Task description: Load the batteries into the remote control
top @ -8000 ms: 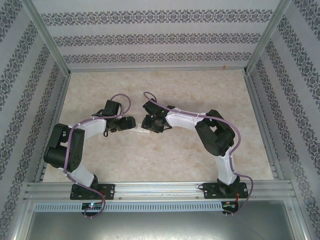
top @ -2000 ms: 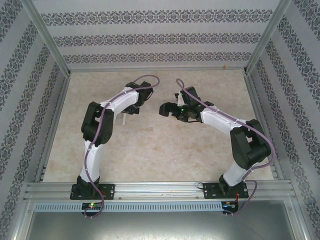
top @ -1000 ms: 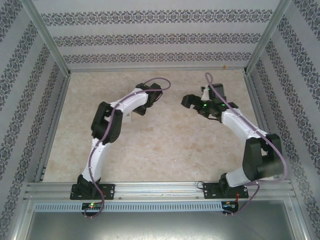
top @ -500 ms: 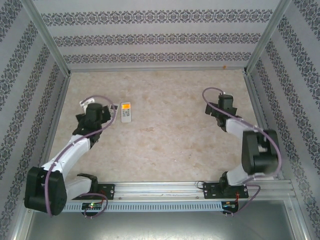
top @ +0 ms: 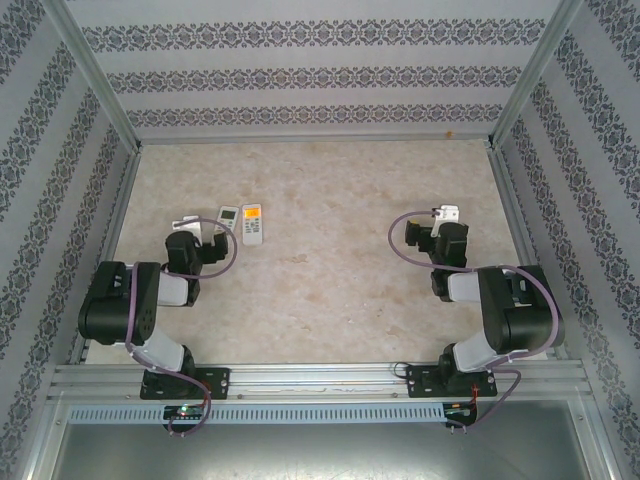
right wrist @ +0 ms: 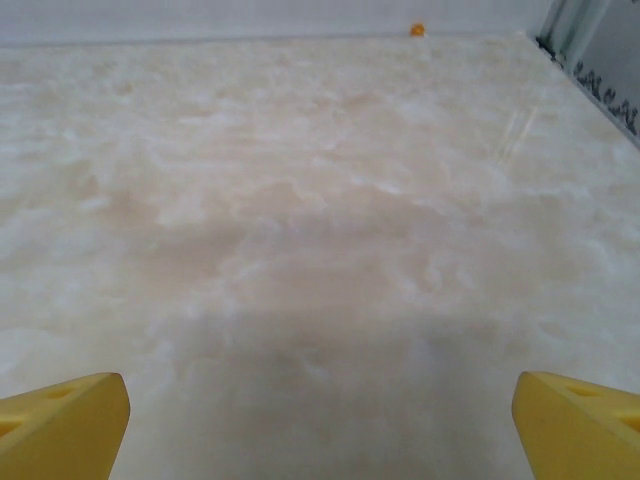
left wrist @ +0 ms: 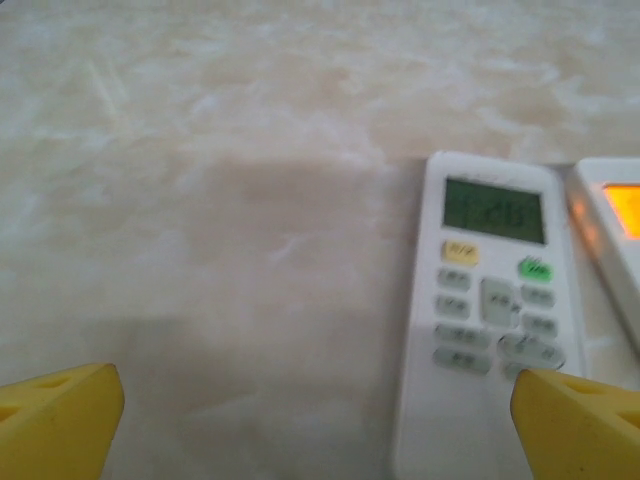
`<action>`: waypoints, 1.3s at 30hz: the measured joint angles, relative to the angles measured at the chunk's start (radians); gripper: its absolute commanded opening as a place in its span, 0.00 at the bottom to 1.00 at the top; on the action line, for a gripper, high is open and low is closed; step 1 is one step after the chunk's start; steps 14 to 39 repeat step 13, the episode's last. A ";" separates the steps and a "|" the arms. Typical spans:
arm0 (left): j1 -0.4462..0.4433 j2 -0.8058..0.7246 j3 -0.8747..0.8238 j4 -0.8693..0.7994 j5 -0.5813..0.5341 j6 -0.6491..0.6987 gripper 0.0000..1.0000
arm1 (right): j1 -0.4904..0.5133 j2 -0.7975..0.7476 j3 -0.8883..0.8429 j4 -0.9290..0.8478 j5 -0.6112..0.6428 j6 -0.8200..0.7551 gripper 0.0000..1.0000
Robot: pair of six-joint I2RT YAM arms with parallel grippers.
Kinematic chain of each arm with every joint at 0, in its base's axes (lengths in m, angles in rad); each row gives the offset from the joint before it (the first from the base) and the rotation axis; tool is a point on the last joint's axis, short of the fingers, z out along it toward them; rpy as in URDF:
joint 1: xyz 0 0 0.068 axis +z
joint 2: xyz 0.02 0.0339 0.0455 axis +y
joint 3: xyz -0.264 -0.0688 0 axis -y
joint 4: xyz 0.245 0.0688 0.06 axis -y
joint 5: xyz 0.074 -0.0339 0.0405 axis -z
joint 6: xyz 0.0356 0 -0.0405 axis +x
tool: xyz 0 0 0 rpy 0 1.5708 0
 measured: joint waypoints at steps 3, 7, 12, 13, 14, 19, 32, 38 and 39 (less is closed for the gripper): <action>0.000 -0.004 0.001 0.035 0.014 0.000 1.00 | 0.000 0.000 0.000 0.020 0.005 -0.006 0.98; -0.001 -0.003 0.000 0.067 0.019 0.004 1.00 | 0.000 0.000 0.000 0.027 0.005 -0.008 0.98; -0.001 -0.003 0.001 0.076 0.042 0.011 1.00 | 0.000 0.000 0.000 0.027 0.005 -0.012 0.98; -0.001 -0.003 0.004 0.075 0.048 0.014 1.00 | 0.000 0.000 0.000 0.027 0.004 -0.012 0.98; -0.001 -0.003 0.004 0.075 0.048 0.014 1.00 | 0.000 0.000 0.000 0.027 0.004 -0.012 0.98; -0.001 -0.003 0.004 0.075 0.048 0.014 1.00 | 0.000 0.000 0.000 0.027 0.004 -0.012 0.98; -0.001 -0.003 0.004 0.075 0.048 0.014 1.00 | 0.000 0.000 0.000 0.027 0.004 -0.012 0.98; -0.001 -0.003 0.004 0.075 0.048 0.014 1.00 | 0.000 0.000 0.000 0.027 0.004 -0.012 0.98; -0.001 -0.003 0.004 0.075 0.048 0.014 1.00 | 0.000 0.000 0.000 0.027 0.004 -0.012 0.98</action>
